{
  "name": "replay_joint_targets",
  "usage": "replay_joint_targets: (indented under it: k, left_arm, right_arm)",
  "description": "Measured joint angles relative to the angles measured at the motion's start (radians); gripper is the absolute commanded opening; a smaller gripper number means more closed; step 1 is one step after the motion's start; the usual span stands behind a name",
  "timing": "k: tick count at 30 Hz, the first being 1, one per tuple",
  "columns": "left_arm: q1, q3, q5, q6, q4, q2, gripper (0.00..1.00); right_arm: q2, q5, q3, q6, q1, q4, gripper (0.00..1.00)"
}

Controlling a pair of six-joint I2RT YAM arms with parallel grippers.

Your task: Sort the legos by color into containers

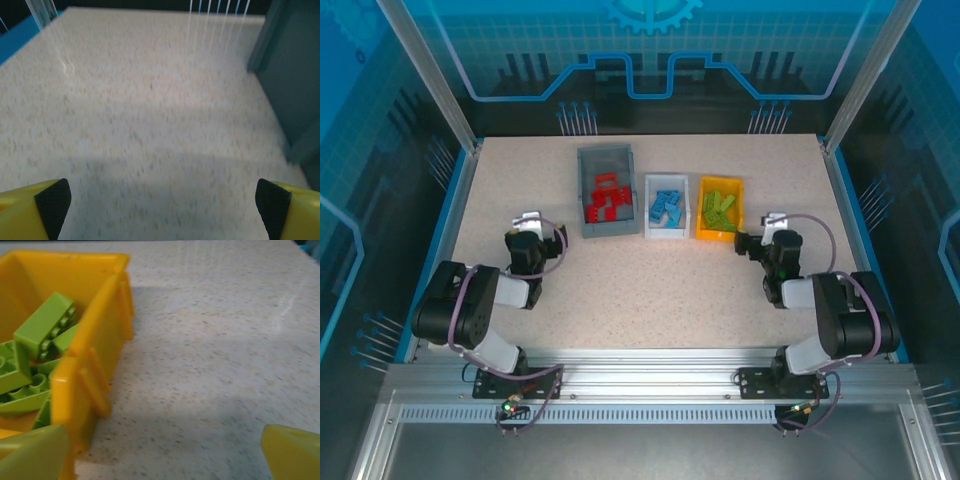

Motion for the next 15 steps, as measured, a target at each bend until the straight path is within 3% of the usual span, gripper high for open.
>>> replay_joint_targets:
  k: [15]
  left_arm:
    - [0.024,0.015,0.029,0.000,-0.005,-0.007,0.99]
  right_arm:
    - [0.002,-0.004,0.053,-0.051,0.033,-0.023,1.00]
